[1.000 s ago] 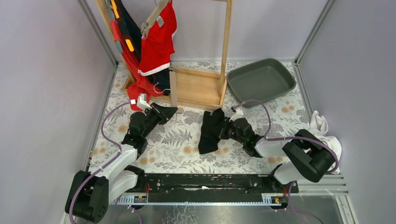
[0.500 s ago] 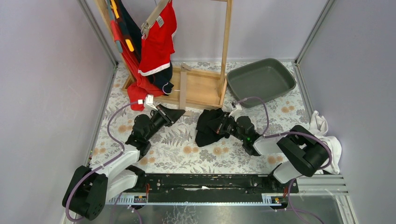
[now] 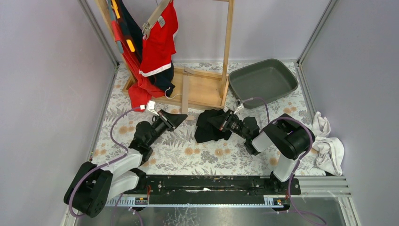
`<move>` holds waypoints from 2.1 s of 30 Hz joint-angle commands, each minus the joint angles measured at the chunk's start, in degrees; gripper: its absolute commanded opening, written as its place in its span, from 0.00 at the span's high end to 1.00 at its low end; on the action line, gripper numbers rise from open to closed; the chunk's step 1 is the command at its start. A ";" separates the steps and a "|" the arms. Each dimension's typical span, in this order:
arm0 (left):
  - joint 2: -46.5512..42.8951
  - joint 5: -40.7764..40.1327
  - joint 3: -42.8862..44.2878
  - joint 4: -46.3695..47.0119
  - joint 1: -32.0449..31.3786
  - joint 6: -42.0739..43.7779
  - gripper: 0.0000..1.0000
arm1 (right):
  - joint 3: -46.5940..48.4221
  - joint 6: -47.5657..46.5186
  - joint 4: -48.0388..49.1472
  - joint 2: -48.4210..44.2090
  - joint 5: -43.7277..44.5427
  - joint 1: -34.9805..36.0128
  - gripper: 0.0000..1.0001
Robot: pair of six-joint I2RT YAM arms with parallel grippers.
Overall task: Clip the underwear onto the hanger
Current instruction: Clamp the underwear onto the hanger.
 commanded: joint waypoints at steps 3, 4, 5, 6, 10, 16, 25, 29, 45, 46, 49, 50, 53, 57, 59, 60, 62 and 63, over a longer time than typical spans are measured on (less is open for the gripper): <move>1.64 -1.11 -1.38 12.90 -1.98 -1.38 1.00 | 2.80 2.28 10.93 -1.30 -3.01 -0.54 0.98; 2.03 -1.10 -1.38 13.62 -2.25 -1.56 1.00 | 3.16 2.66 10.84 -1.40 -3.32 -0.57 0.98; 2.40 -1.00 -1.41 14.30 -2.49 -1.88 0.99 | 3.45 3.08 10.89 -1.56 -3.41 -0.63 0.98; 2.90 -0.89 -1.46 15.07 -2.68 -2.16 0.99 | 3.62 3.42 10.85 -1.71 -3.47 -0.68 0.98; 2.21 -1.22 -1.98 15.63 -2.75 -2.80 1.00 | 3.41 4.27 10.64 -2.92 -3.04 -1.50 0.99; -1.37 -1.57 -1.42 10.92 -2.76 -1.92 1.00 | 3.19 5.08 10.56 -4.52 -2.90 -3.17 0.99; -0.16 -0.71 -1.21 11.57 -2.74 -2.61 1.00 | 4.79 5.70 10.75 -5.36 -3.29 -3.56 1.00; 1.39 -0.41 -0.97 13.34 -2.75 -3.10 1.00 | 5.35 5.87 10.82 -5.32 -3.55 -3.54 1.00; 3.66 -0.40 1.66 14.76 -2.83 -3.57 1.00 | 6.04 6.17 11.01 -4.29 -5.19 -3.55 1.00; 3.83 -0.36 1.81 14.70 -2.86 -3.57 1.00 | 6.07 6.17 10.97 -4.25 -5.30 -3.51 1.00; 4.48 -0.26 2.22 14.75 -3.05 -3.57 1.00 | 6.16 6.07 11.00 -4.24 -5.70 -3.50 1.00; 4.76 -0.28 2.30 14.89 -3.16 -3.57 1.00 | 6.16 6.04 11.01 -4.32 -5.75 -3.56 1.00; 5.67 -0.14 2.69 15.33 -3.40 -3.57 1.00 | 6.19 6.07 11.00 -4.29 -6.08 -3.55 1.00; 6.41 -0.34 3.07 15.87 -3.66 -3.74 1.00 | 6.30 5.93 10.99 -4.11 -6.47 -3.49 1.00; 6.37 -0.39 3.34 15.83 -3.69 -3.74 1.00 | 6.43 5.90 11.04 -3.88 -6.82 -3.55 1.00; 6.34 -0.46 3.48 15.79 -3.78 -3.79 1.00 | 6.31 5.80 11.00 -3.81 -6.85 -3.56 1.00; 6.26 -0.37 3.78 15.59 -3.82 -3.67 1.00 | 6.25 5.74 10.99 -3.59 -6.86 -3.55 1.00; 6.27 -0.38 3.91 15.38 -3.87 -3.61 1.00 | 6.25 5.62 10.99 -3.61 -7.00 -3.55 1.00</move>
